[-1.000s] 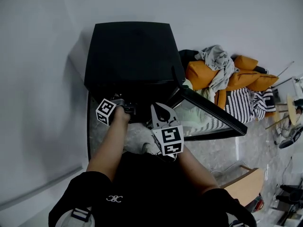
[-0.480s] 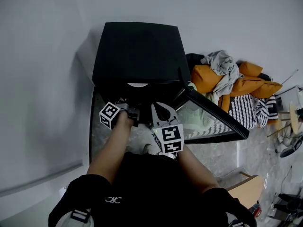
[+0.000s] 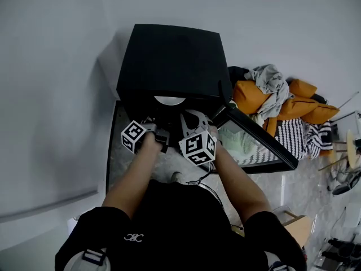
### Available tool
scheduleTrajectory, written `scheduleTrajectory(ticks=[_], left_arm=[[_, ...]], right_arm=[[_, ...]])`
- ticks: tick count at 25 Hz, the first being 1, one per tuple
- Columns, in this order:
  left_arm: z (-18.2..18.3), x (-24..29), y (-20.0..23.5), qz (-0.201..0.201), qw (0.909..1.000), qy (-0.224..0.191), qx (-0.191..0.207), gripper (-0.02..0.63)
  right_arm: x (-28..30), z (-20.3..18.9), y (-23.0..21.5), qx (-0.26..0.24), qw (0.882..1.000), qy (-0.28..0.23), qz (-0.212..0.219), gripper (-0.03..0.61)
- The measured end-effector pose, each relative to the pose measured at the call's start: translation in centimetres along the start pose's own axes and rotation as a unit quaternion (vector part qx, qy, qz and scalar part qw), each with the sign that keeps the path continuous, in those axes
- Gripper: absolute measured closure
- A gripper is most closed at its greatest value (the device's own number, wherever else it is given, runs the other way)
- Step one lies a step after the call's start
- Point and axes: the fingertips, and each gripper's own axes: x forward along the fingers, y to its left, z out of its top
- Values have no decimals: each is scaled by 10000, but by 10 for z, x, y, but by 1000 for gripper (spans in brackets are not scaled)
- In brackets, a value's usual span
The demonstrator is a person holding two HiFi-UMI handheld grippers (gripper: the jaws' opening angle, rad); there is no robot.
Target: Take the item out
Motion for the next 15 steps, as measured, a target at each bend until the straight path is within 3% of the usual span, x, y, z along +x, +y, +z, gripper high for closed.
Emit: scheduleTrajectory(ticks=[6, 11, 15], left_arm=[[-1, 0, 0, 26, 10000, 46, -46, 586], [-3, 1, 2, 32, 9999, 114, -68, 586], [-4, -1, 1, 36, 9999, 164, -23, 586]], right_arm=[[42, -5, 16, -1439, 9872, 372, 578, 525], [66, -15, 20, -1832, 9777, 639, 798, 513], [75, -25, 26, -2355, 9628, 871, 997, 511]])
